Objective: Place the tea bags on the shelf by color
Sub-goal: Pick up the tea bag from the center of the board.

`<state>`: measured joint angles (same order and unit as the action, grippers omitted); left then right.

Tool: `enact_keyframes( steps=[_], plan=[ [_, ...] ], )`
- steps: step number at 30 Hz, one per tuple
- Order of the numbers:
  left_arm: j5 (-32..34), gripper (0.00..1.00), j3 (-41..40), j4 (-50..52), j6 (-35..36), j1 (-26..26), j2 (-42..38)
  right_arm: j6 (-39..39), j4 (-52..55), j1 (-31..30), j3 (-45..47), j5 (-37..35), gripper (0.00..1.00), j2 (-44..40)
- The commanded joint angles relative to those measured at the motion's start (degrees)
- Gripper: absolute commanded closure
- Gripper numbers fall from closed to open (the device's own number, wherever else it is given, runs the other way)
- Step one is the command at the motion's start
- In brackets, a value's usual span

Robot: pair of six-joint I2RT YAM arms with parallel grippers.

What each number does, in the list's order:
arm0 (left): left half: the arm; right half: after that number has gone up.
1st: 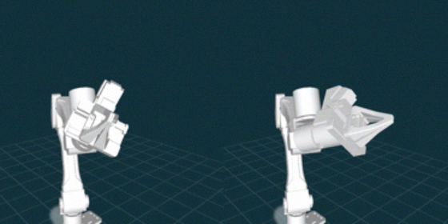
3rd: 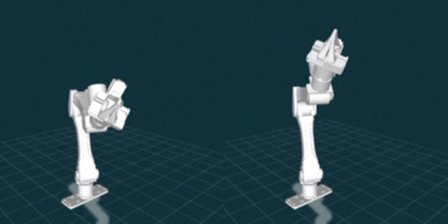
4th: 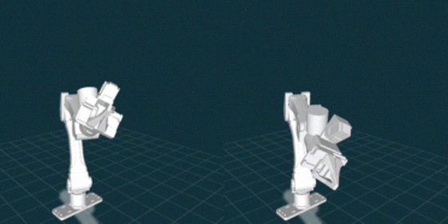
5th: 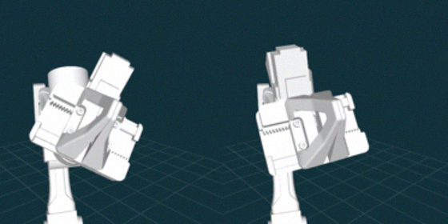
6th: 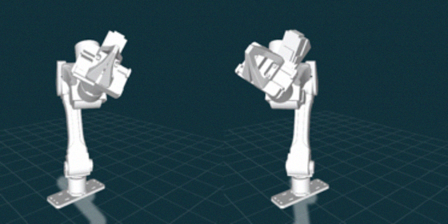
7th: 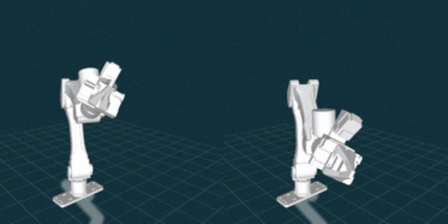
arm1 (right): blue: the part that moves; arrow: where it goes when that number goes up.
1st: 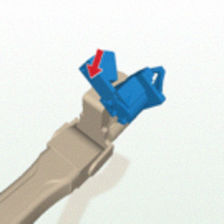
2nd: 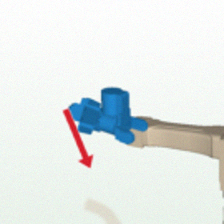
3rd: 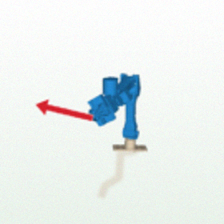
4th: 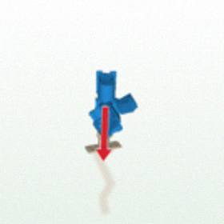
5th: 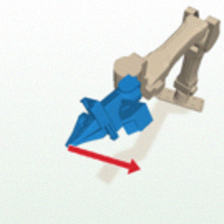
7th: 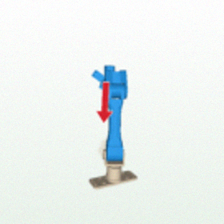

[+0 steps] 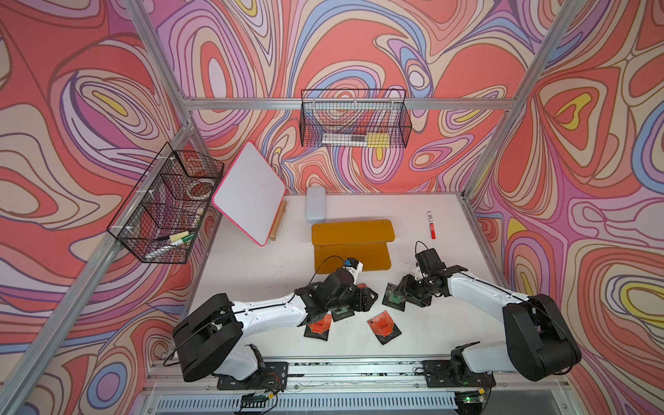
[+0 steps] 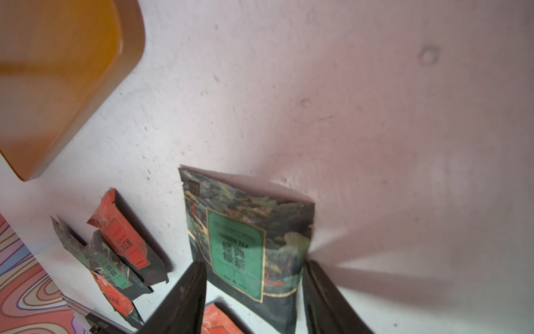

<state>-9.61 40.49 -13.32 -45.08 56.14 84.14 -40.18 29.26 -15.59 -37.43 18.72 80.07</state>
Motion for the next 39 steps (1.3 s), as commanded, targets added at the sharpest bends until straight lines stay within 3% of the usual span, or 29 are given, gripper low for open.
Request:
enact_keyframes(
  steps=[1, 10, 19, 28, 39],
  plan=[
    [0.65, 0.35, 2.4, -3.7, -1.37, 1.07, 3.1, -0.33, -2.79, -0.31, 1.13, -0.07, 0.46, 0.63],
    [-0.02, 0.43, 6.15, -4.09, -2.02, 1.56, 11.04, -0.77, -8.16, -0.31, 0.77, 4.29, 0.46, 2.44],
    [0.32, 0.48, 8.96, -3.38, -2.08, 1.58, 16.36, 0.41, -6.12, -0.31, 1.04, 2.53, 0.49, 1.67],
    [0.2, 0.48, 11.49, -2.69, -1.72, 1.6, 20.05, 0.86, -3.51, -0.31, 1.39, -0.26, 0.51, 0.35],
    [-0.57, 0.48, 13.38, -1.54, -2.02, 1.6, 23.25, 0.12, -5.31, -0.31, 2.16, 3.33, 0.52, 0.91]
  ],
)
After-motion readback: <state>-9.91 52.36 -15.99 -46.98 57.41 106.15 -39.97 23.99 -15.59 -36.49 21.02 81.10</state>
